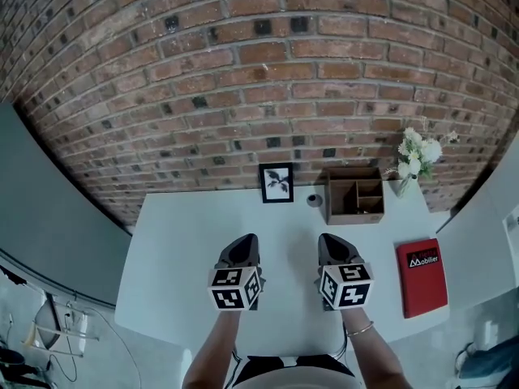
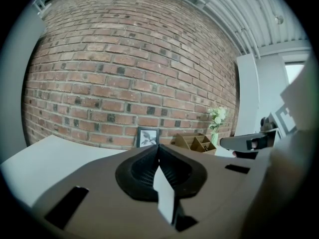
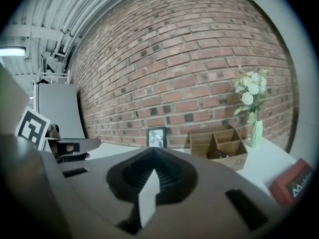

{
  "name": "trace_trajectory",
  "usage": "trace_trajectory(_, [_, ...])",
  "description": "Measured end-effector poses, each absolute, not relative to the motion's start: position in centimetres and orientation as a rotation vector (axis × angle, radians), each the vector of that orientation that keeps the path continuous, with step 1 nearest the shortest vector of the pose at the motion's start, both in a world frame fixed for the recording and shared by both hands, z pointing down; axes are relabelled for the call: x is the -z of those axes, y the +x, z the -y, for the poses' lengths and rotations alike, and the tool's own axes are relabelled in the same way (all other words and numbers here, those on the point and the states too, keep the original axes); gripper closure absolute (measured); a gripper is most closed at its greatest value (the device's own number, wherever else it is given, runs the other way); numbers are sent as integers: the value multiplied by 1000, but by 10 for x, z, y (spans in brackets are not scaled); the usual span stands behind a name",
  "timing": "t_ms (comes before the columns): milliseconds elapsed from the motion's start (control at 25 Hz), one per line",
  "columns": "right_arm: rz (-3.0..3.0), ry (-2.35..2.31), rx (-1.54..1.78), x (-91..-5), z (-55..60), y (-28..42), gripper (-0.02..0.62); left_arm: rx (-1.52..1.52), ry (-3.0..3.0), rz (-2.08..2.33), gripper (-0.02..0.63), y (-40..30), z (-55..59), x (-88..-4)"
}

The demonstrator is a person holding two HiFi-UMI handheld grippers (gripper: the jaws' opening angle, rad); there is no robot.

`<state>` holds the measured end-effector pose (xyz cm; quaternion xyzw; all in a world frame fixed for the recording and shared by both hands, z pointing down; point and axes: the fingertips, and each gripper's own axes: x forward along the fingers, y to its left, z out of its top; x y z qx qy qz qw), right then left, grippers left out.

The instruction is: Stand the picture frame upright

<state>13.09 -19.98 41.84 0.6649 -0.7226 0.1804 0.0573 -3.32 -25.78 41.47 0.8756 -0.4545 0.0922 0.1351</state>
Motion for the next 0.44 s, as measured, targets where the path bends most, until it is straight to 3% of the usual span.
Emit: trace_trajectory(440, [2178,2004,-522,-421,182,136,594,-258,2514,1316,611,-30,240,-417])
